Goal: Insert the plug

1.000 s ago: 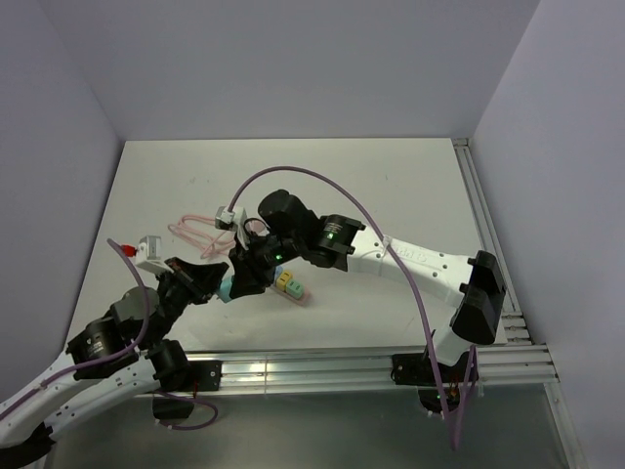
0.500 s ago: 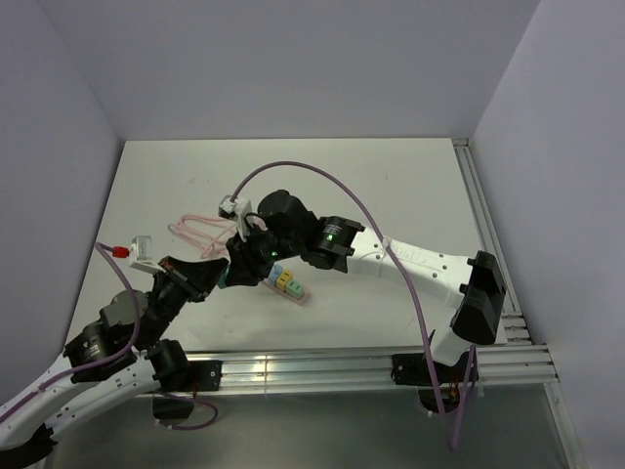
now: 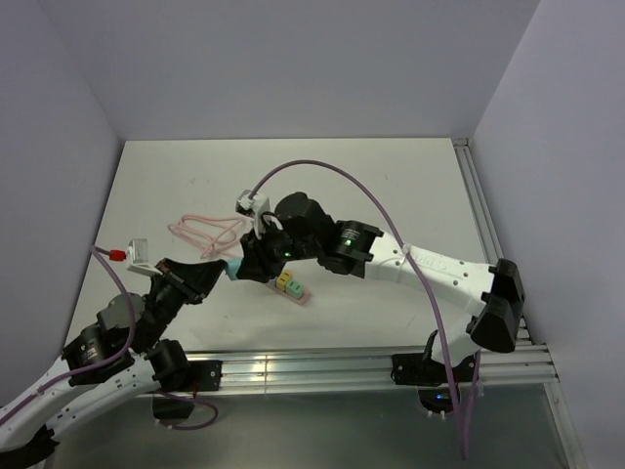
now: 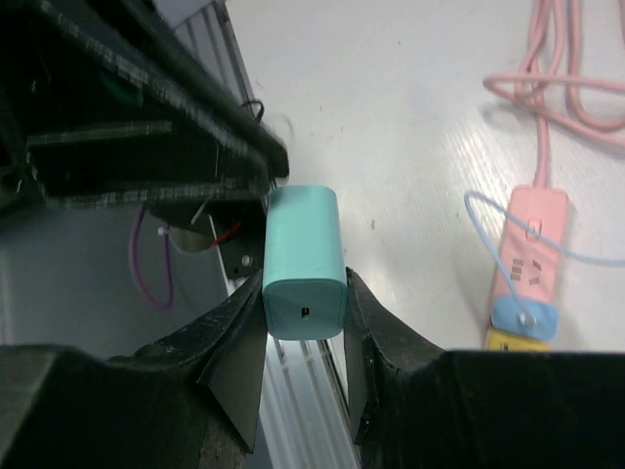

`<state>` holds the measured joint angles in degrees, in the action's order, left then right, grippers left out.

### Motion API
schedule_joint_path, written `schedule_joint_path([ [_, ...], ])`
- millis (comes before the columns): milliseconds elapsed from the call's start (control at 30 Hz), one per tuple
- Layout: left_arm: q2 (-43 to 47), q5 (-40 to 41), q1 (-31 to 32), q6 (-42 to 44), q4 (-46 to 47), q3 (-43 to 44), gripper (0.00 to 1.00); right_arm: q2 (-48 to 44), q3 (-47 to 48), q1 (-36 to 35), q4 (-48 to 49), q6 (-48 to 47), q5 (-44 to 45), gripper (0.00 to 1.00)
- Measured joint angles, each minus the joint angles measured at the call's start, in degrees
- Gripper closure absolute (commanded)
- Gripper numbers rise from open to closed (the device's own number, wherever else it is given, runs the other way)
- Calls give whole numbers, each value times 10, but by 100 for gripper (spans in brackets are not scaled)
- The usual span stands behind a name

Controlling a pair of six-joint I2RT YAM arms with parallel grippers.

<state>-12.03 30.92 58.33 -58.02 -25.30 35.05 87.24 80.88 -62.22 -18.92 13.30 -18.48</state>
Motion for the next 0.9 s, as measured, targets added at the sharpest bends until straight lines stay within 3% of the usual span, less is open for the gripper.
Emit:
schedule_joint_path([
  [33, 3, 1, 0, 3, -9, 0, 64, -19, -21, 1, 4, -4, 1, 100],
  [100, 9, 0, 0, 14, -25, 0, 48, -49, -48, 3, 5, -8, 1, 100],
  [133, 12, -3, 0, 22, -28, 0, 34, -68, -62, 4, 4, -11, 0, 100],
  [267, 39, -48, 0, 71, -11, -2, 25, -132, -98, 12, 7, -24, -31, 100],
  [500, 44, -177, 0, 130, 54, -7, 26, -162, -116, 37, 13, -40, -134, 100],
  [667, -18, -284, 0, 160, 102, -7, 36, -151, -116, 40, 18, -40, -196, 100],
  [800, -36, -328, 0, 171, 126, -20, 41, -151, -116, 40, 20, -38, -228, 100],
  [900, -34, -347, 0, 175, 139, -25, 50, -151, -116, 41, 21, -38, -244, 100],
])
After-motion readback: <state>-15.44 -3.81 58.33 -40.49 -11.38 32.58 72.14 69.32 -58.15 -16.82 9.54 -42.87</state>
